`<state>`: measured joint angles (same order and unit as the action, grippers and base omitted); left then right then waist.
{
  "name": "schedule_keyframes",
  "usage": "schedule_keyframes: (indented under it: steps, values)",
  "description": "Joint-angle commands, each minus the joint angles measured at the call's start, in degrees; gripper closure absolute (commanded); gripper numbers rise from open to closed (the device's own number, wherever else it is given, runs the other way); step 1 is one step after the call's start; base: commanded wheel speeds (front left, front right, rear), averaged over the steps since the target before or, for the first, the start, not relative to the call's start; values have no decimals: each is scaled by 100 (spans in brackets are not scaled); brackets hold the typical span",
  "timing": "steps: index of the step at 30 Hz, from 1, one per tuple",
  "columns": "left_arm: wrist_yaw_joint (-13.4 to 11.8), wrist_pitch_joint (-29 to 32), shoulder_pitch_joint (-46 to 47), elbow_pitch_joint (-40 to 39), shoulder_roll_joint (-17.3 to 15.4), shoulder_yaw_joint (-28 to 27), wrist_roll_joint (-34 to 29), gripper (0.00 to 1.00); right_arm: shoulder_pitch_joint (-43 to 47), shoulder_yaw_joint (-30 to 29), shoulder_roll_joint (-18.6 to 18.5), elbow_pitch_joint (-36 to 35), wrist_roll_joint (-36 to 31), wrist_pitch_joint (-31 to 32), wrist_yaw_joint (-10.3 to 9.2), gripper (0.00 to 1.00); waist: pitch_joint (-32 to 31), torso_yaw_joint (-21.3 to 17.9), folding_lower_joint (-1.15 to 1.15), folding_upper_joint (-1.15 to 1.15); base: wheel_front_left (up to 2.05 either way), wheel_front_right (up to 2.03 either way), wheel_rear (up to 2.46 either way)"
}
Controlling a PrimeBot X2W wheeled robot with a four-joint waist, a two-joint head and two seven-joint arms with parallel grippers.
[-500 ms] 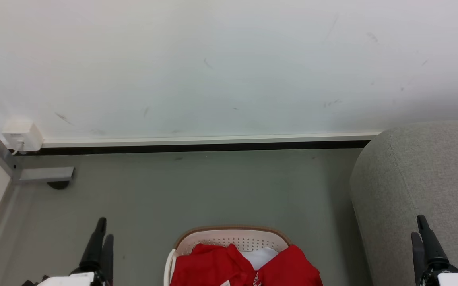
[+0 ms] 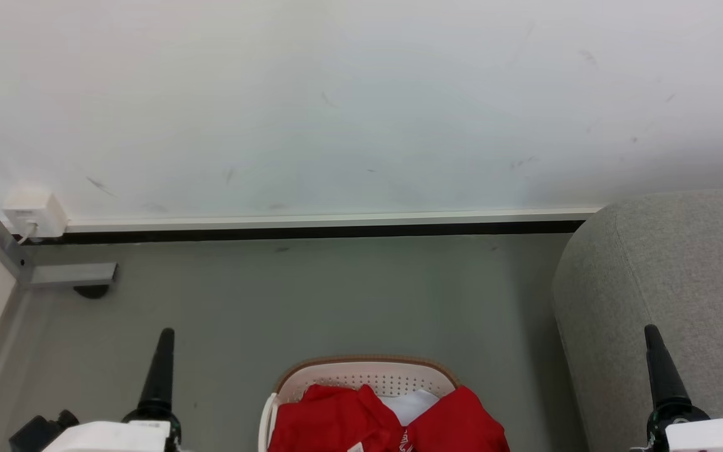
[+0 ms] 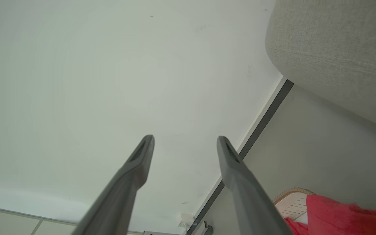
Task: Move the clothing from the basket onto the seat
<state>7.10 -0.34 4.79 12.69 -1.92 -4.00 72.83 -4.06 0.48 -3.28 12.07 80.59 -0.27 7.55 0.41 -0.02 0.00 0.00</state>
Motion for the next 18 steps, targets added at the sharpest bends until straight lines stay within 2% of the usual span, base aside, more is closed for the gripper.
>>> schedule_keyframes:
  steps: [1, 8, 18]
  values:
    - [22, -62, 148, -132, -54, -5, -314, 0, -157, 55, -51, -128, -241, -67, -3, 0, 1, 0, 0, 0, 0, 0, 0]
    - [-20, -216, 149, -236, -62, 86, -1250, 0, -163, 118, -49, -153, -1003, -221, -3, 0, 6, 3, 0, 0, 0, 0, 0]
    - [-222, -413, 129, -288, -72, 235, -2651, 0, -165, 61, 20, -169, -2205, -419, -4, 0, 10, -9, 0, 0, 0, 0, 0]
